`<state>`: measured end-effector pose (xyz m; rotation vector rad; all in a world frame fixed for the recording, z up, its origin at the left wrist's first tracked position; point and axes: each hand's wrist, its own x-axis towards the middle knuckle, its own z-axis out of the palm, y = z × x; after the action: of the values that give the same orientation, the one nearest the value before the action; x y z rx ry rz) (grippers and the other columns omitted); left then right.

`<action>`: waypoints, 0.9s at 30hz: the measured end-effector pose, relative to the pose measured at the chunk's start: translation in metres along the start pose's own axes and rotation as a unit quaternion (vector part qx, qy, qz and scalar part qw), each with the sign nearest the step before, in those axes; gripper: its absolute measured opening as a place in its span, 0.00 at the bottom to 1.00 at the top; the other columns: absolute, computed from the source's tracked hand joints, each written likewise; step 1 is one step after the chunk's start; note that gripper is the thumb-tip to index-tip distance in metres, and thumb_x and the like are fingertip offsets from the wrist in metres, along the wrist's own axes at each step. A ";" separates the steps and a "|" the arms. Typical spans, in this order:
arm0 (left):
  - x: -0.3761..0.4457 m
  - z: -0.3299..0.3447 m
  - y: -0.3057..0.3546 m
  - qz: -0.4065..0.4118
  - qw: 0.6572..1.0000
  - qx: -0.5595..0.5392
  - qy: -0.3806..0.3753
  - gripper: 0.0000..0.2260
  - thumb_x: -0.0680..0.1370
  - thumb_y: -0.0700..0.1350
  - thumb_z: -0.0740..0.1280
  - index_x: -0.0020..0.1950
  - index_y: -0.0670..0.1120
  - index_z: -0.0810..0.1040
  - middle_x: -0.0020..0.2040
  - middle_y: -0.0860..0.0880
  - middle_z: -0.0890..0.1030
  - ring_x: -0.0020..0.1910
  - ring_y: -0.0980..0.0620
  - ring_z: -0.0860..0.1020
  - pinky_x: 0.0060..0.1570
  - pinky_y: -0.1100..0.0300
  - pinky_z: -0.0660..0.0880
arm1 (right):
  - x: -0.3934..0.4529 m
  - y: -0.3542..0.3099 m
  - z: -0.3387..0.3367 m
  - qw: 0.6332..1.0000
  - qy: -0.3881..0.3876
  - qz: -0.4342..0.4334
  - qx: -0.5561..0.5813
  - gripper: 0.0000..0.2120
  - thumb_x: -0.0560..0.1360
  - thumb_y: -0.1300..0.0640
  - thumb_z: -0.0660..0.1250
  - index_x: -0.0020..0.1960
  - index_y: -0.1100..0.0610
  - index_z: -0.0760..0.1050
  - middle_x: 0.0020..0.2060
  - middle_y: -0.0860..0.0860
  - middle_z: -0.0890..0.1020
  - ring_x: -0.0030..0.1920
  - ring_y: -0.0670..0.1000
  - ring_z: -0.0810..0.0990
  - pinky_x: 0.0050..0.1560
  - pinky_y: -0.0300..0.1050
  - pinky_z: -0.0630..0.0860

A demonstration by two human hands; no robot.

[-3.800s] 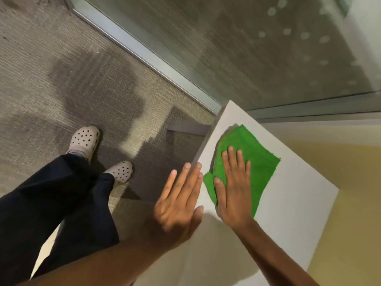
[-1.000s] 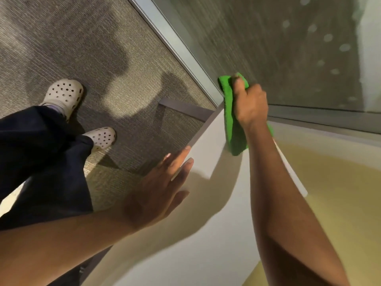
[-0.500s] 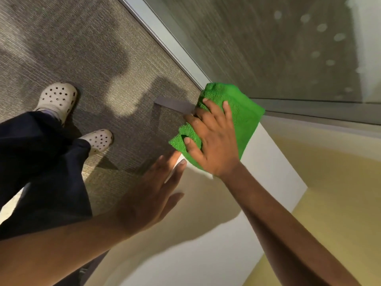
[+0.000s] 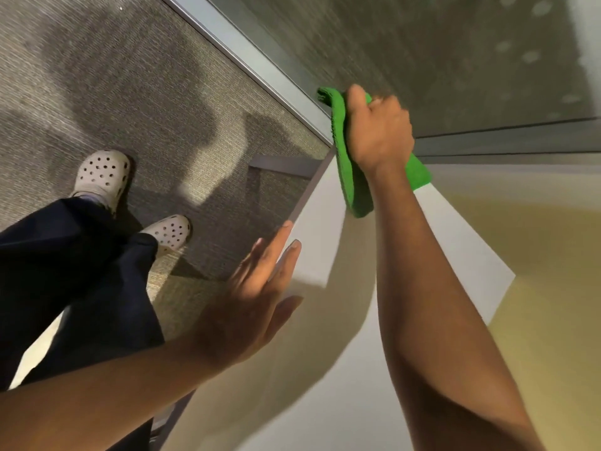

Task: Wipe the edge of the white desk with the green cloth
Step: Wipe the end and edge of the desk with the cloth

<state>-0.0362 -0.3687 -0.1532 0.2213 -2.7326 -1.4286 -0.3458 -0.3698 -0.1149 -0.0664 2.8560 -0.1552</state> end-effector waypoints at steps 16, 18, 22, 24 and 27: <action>0.003 0.001 0.000 0.001 1.000 0.023 -0.012 0.31 0.87 0.53 0.63 0.85 0.37 0.61 0.89 0.38 0.52 0.88 0.41 0.54 0.87 0.52 0.51 | -0.026 -0.008 0.005 0.987 0.037 -0.146 -0.061 0.20 0.85 0.47 0.55 0.58 0.54 0.84 0.61 0.56 0.85 0.62 0.62 0.82 0.64 0.55 0.74; 0.003 -0.002 0.001 0.006 1.000 0.016 -0.005 0.31 0.87 0.52 0.64 0.84 0.36 0.62 0.88 0.36 0.55 0.88 0.41 0.54 0.87 0.51 0.52 | -0.043 -0.006 0.010 0.978 0.045 -0.188 -0.084 0.19 0.85 0.51 0.57 0.65 0.57 0.82 0.69 0.54 0.81 0.70 0.59 0.78 0.72 0.54 0.70; 0.004 -0.004 0.003 0.011 1.000 0.010 -0.004 0.30 0.86 0.51 0.66 0.83 0.37 0.63 0.87 0.35 0.58 0.87 0.37 0.59 0.85 0.43 0.62 | -0.083 0.015 0.015 0.972 0.015 -0.230 -0.033 0.24 0.87 0.55 0.56 0.81 0.62 0.67 0.84 0.55 0.64 0.87 0.59 0.54 0.87 0.57 0.49; 0.004 -0.005 0.003 0.000 1.000 0.009 -0.017 0.31 0.86 0.52 0.66 0.84 0.38 0.62 0.88 0.36 0.56 0.87 0.37 0.59 0.84 0.42 0.64 | -0.092 0.023 0.017 0.968 0.003 -0.248 -0.035 0.25 0.88 0.54 0.56 0.83 0.62 0.63 0.85 0.54 0.61 0.88 0.58 0.50 0.87 0.56 0.46; 0.005 -0.005 0.002 -0.004 1.000 0.004 -0.026 0.31 0.87 0.53 0.64 0.85 0.39 0.62 0.88 0.37 0.56 0.87 0.37 0.59 0.85 0.43 0.62 | -0.077 0.023 0.012 0.962 0.018 -0.265 -0.061 0.26 0.87 0.53 0.57 0.82 0.61 0.64 0.83 0.55 0.67 0.86 0.58 0.56 0.87 0.58 0.51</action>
<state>-0.0407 -0.3720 -0.1487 0.2000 -2.7825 -1.4447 -0.2689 -0.3432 -0.1076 -0.8616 2.8091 -0.0868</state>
